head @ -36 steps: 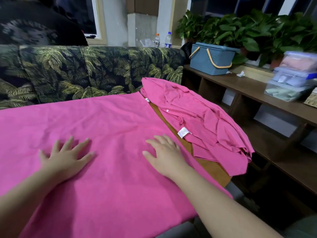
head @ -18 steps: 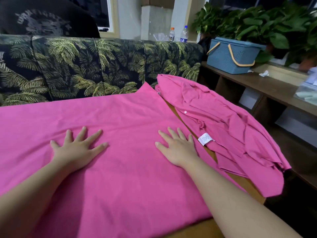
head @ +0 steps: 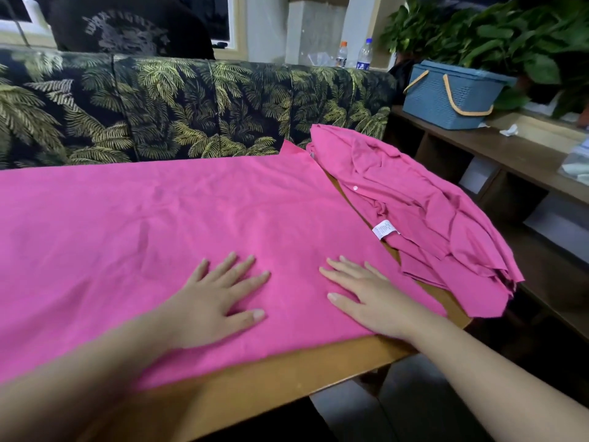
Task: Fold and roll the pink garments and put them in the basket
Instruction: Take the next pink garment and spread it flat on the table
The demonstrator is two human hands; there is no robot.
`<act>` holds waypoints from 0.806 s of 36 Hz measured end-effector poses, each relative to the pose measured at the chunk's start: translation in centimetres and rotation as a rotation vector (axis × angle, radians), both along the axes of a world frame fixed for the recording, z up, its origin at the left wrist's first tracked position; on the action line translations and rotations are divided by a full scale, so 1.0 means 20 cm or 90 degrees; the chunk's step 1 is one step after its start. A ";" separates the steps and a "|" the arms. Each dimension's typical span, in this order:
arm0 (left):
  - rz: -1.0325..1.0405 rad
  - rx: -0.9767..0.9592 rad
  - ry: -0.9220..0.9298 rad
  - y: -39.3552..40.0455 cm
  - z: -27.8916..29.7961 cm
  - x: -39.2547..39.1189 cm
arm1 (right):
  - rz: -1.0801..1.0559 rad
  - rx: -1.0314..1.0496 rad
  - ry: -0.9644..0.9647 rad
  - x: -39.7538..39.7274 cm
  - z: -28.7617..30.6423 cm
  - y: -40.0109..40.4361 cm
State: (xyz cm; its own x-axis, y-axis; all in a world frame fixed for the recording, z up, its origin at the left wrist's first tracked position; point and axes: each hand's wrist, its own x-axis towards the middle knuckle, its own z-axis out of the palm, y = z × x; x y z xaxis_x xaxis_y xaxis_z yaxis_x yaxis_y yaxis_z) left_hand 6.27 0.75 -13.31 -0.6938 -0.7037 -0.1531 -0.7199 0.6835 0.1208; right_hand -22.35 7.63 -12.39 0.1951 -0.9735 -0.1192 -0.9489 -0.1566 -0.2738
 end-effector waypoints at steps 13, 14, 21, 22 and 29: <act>-0.149 -0.158 0.205 0.28 0.03 0.10 | 0.077 -0.230 -0.028 0.06 -0.04 0.28; -0.130 -0.165 0.200 0.28 0.05 0.10 | 0.064 -0.232 -0.022 0.07 -0.03 0.26; 0.093 -0.141 0.274 0.15 0.14 0.08 | -0.017 -0.269 -0.013 0.15 0.08 0.11; 0.103 -0.162 0.266 0.14 0.14 0.09 | -0.021 -0.284 0.010 0.16 0.07 0.08; -0.058 -0.389 0.210 0.14 0.08 0.07 | 0.032 -0.318 0.017 0.21 0.04 0.07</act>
State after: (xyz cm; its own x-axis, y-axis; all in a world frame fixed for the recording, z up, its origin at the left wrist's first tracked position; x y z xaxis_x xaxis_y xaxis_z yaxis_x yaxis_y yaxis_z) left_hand 7.73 3.63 -11.67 -0.6959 -0.5339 0.4802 -0.6489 0.7540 -0.1021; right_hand -18.13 9.05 -11.66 0.2471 -0.9022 0.3535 -0.9423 -0.3088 -0.1296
